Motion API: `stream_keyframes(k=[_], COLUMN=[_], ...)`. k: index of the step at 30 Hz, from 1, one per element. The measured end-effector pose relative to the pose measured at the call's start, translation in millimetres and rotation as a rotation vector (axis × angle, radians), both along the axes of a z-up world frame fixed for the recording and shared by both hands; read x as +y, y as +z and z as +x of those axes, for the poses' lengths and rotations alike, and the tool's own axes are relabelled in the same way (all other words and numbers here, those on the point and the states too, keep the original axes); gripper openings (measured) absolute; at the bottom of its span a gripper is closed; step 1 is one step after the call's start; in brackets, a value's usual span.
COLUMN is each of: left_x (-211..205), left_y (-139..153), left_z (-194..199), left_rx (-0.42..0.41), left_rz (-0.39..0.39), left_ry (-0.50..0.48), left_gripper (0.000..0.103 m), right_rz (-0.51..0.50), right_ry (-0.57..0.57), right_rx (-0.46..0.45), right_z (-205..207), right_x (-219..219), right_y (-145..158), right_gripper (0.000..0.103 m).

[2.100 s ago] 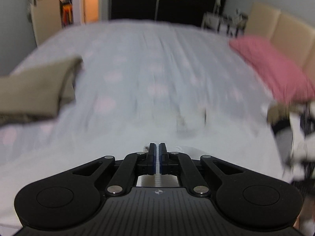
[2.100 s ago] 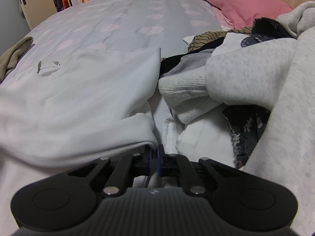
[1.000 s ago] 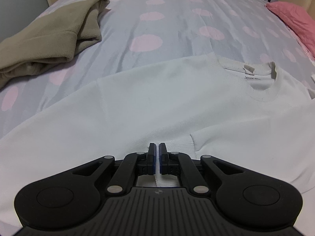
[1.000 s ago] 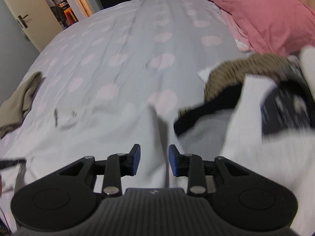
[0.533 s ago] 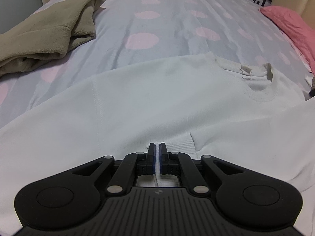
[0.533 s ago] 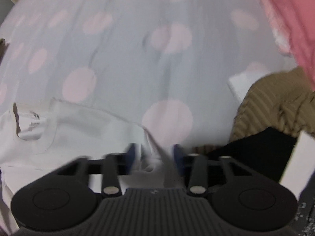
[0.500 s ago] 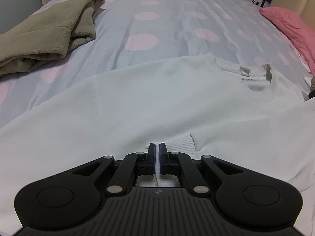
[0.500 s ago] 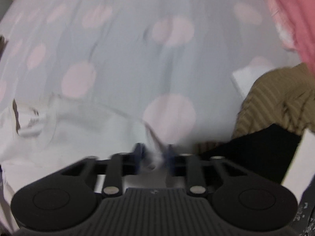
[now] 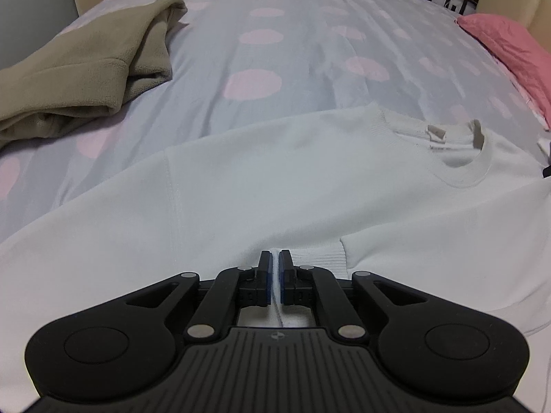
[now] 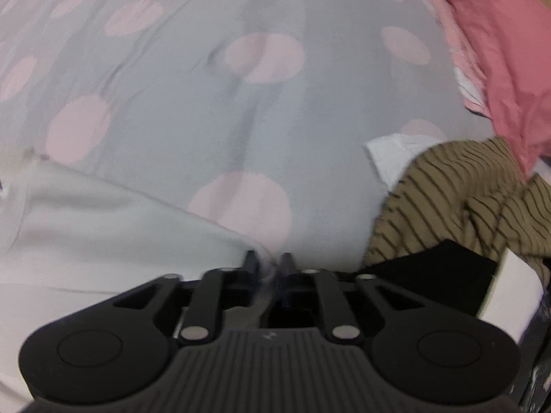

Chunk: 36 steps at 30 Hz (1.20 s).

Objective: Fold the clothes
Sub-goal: 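Fold the side edge over the body and open both tools, then grasp the other ribbed sleeve cuff with the left tool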

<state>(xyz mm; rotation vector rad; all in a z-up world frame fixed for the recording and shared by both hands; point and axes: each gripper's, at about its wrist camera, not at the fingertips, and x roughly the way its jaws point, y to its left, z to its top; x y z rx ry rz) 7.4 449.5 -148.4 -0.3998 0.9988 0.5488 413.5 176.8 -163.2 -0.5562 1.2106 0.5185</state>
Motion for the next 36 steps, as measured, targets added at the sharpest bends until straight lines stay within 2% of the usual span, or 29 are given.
stream_keyframes(k=[1, 2, 7, 9, 13, 16, 22, 28, 33, 36], left_x=[1, 1, 6, 8, 7, 9, 37, 72, 107, 128], left_y=[2, 5, 28, 39, 62, 80, 103, 96, 89, 72], left_z=[-1, -3, -18, -27, -47, -65, -117, -193, -263, -304], left_rx=[-0.001, -0.004, -0.047, -0.067, -0.097, -0.11, -0.097, -0.007, -0.043, -0.039], left_rz=[0.003, 0.008, 0.034, 0.028, 0.034, 0.051, 0.076, 0.106, 0.094, 0.08], left_ry=[0.007, 0.016, 0.074, 0.099, 0.131, 0.154, 0.205, 0.306, 0.487, 0.617], left_gripper=[0.007, 0.01, 0.01, 0.01, 0.01, 0.014, 0.016, 0.017, 0.017, 0.017], right_rz=[0.007, 0.023, 0.111, 0.149, 0.266, 0.353, 0.398, 0.458, 0.478, 0.487], right_ry=[-0.007, 0.003, -0.011, -0.038, -0.15, -0.213, -0.214, -0.148, -0.1, -0.086], right_rx=[-0.018, -0.027, -0.113, -0.112, -0.049, -0.035, -0.047, -0.007, 0.083, 0.158], right_z=[0, -3, -24, -27, -31, -40, -78, -153, -222, -258], right_x=[-4, -7, -34, -42, -54, -62, -83, -118, -144, -154], right_y=[6, 13, 46, 53, 69, 86, 119, 113, 90, 74], right_gripper=[0.041, 0.041, 0.06, 0.06, 0.061, 0.063, 0.063, 0.064, 0.064, 0.066])
